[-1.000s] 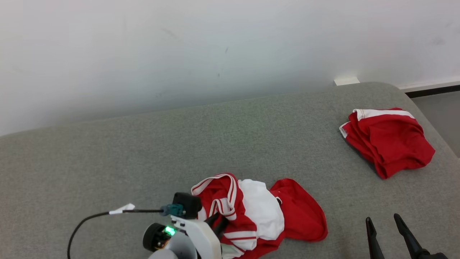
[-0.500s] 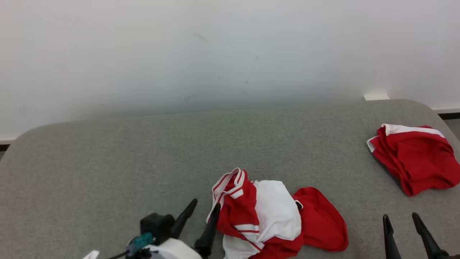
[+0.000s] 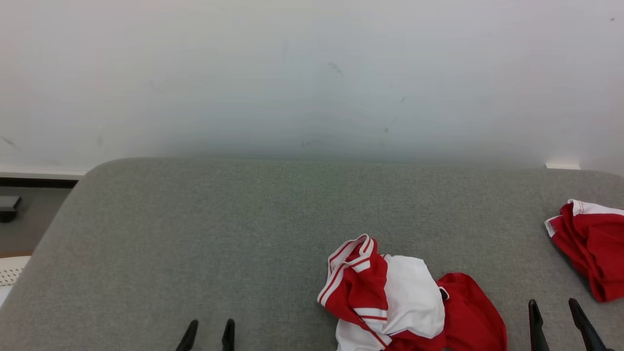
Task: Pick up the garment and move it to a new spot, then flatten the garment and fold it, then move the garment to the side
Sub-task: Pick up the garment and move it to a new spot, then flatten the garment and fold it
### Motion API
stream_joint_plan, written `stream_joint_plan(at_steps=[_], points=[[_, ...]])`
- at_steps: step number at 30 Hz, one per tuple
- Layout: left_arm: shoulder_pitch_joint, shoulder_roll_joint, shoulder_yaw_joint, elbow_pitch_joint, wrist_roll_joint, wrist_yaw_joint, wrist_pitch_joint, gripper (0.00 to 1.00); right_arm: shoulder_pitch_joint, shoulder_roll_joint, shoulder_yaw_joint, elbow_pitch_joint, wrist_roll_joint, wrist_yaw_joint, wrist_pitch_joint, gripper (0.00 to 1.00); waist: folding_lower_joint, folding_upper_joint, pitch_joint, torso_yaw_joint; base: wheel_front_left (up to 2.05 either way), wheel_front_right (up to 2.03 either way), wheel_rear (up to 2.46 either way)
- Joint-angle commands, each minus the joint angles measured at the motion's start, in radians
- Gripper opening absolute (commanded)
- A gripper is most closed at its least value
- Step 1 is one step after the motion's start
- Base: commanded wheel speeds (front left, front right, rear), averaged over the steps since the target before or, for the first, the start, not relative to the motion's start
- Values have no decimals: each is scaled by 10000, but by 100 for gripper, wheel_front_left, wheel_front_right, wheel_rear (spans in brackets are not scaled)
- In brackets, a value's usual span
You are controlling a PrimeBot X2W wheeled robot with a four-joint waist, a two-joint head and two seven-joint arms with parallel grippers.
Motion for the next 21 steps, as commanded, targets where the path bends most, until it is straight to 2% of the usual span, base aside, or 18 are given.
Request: stream_joint_plan(at_steps=[1, 7, 12, 21], points=[[292, -81, 190, -8, 243, -119, -3, 100, 204, -25, -29, 78, 87, -30, -27, 100, 0, -1, -98, 121, 0, 0, 0], [938, -551, 1021, 212, 917, -905, -3, 100, 554, -24, -46, 350, 418, -30, -27, 100, 0, -1, -350, 227, 0, 0, 0], [823, -826, 1423, 328, 1316, -1412, -4, 100, 725, -21, 80, 391, 634, -32, -27, 100, 0, -1, -338, 202, 0, 0, 0], [579, -1053, 1833, 498, 1581, -1842, -4, 100, 471, -22, 316, 390, 458, -32, -27, 100, 0, -1, -195, -71, 0, 0, 0]])
